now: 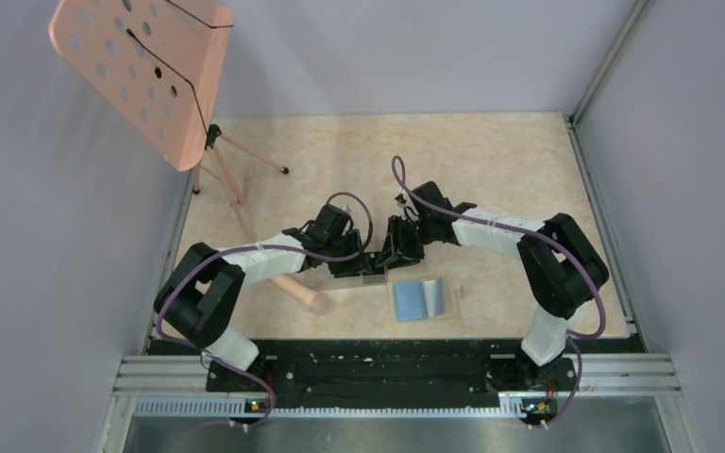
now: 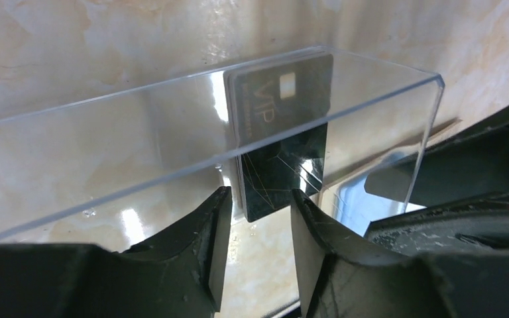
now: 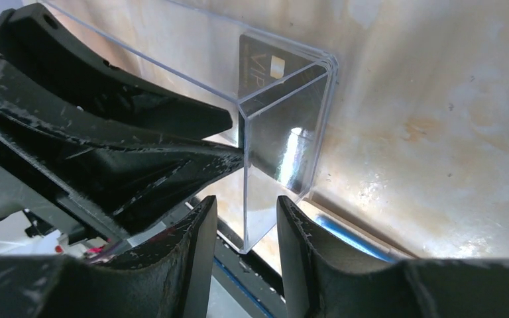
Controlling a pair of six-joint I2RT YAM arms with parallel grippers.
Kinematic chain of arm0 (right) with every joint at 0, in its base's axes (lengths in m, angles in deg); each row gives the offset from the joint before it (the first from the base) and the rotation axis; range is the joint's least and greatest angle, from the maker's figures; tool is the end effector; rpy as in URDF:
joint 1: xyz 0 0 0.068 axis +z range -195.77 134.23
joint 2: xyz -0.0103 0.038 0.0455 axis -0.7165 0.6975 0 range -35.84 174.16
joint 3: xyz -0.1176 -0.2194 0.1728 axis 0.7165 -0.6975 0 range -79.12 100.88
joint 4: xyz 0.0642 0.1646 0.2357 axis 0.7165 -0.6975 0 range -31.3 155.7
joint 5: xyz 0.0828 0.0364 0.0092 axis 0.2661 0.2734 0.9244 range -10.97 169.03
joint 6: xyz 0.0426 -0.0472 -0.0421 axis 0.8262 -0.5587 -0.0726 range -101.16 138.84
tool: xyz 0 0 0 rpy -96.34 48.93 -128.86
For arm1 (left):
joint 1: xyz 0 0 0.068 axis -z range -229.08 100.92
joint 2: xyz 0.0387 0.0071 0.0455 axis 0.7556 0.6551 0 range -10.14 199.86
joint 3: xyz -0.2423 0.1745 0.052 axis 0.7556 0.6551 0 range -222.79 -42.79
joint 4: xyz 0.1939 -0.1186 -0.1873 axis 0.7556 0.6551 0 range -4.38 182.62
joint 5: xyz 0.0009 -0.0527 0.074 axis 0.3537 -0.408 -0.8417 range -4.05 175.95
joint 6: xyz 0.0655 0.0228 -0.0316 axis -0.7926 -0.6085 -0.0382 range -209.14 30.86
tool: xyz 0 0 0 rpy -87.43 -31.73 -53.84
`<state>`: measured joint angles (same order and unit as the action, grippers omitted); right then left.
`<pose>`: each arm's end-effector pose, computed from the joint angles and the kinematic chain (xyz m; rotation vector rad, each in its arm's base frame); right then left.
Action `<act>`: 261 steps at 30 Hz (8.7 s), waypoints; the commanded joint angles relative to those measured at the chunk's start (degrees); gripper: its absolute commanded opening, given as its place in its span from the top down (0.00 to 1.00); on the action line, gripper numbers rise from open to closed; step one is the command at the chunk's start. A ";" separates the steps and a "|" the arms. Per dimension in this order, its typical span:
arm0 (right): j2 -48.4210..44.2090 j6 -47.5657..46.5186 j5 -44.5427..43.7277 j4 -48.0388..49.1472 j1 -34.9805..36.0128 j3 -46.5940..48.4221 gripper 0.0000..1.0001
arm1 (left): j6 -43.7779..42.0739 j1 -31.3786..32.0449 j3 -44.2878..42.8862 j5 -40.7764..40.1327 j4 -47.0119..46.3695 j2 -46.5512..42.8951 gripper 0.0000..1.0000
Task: Put the credit cards into the card holder
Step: Pick up the credit card from the storage box, then insert the credit card into the card holder.
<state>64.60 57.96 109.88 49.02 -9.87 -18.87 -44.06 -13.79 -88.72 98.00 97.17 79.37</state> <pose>0.3021 0.2596 0.1604 -0.1506 2.7977 1.1167 0.2699 -0.2074 0.1465 -0.1417 2.7040 -0.7665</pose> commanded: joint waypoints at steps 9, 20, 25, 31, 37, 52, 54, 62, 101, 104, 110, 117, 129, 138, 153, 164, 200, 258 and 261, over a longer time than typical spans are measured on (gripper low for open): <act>-3.22 2.27 2.63 5.00 0.90 -0.70 0.63 | -0.77 0.46 -1.28 -0.19 -2.73 2.60 0.78; -3.25 2.04 2.76 4.59 0.84 -0.58 0.65 | -4.09 2.80 -7.18 -5.70 5.89 1.73 0.87; -3.34 1.79 2.76 4.26 0.85 -0.42 0.65 | -5.94 4.86 -11.19 -7.70 10.07 4.17 0.74; -3.46 1.44 2.96 3.95 0.84 -0.64 0.65 | -7.08 6.27 -14.18 -8.55 12.59 6.83 0.73; -3.46 1.32 3.14 3.90 0.84 -0.70 0.66 | -8.03 6.37 -16.35 -10.41 15.82 8.58 0.60; -3.15 1.22 3.51 3.86 0.85 -0.57 0.66 | -8.98 7.44 -18.84 -11.09 17.59 8.27 1.00; -3.15 1.18 3.51 3.86 0.84 -0.53 0.66 | -8.76 7.66 -19.01 -11.48 17.77 7.42 1.00; -3.01 1.19 3.52 3.86 0.89 -0.39 0.66 | -7.80 7.69 -18.65 -11.44 17.28 3.89 1.00; -3.60 0.61 3.01 2.64 0.84 0.27 0.66 | -3.68 7.25 -11.06 -8.56 8.01 3.45 0.85; -3.88 0.42 2.89 2.41 0.84 0.55 0.65 | -3.30 7.09 -10.63 -7.98 7.27 3.73 0.84; -4.26 0.10 2.81 2.01 0.82 0.64 0.65 | -2.18 6.43 -8.86 -5.56 4.18 3.91 0.81; -5.17 0.06 2.68 1.88 0.51 0.57 0.65 | -2.07 6.17 -8.84 -6.74 4.77 1.81 1.00; -15.49 -2.35 2.73 -3.21 -4.77 3.37 0.45 | -2.03 6.21 -10.26 -10.54 9.19 -15.20 1.00; -28.71 -0.62 14.52 0.01 -13.51 -3.66 0.28 | 2.47 6.13 0.97 -0.85 -6.15 -30.76 1.00; -33.39 17.34 34.19 29.05 -14.65 -15.41 0.47 | 16.88 6.20 13.42 16.32 -41.52 -32.85 1.00; -31.64 23.56 33.41 38.75 -10.25 -17.05 0.85 | 17.03 6.20 12.14 18.82 -42.20 -29.76 1.00; -32.29 -8.87 18.54 -9.17 -22.23 -17.06 1.00 | -3.90 9.62 2.16 -11.48 14.16 -12.59 0.46; -20.43 -14.36 12.95 3.89 -22.26 -28.20 1.00 | 5.00 17.35 -5.33 -1.78 7.43 5.63 0.65; -20.27 -14.25 13.41 4.03 -22.19 -28.24 1.00 | 4.61 17.52 -6.14 -1.51 8.05 6.89 0.71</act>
<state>44.08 43.49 121.55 49.63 -31.81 -47.28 -39.21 3.17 -93.14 95.99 104.51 84.14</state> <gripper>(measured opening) 0.006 0.326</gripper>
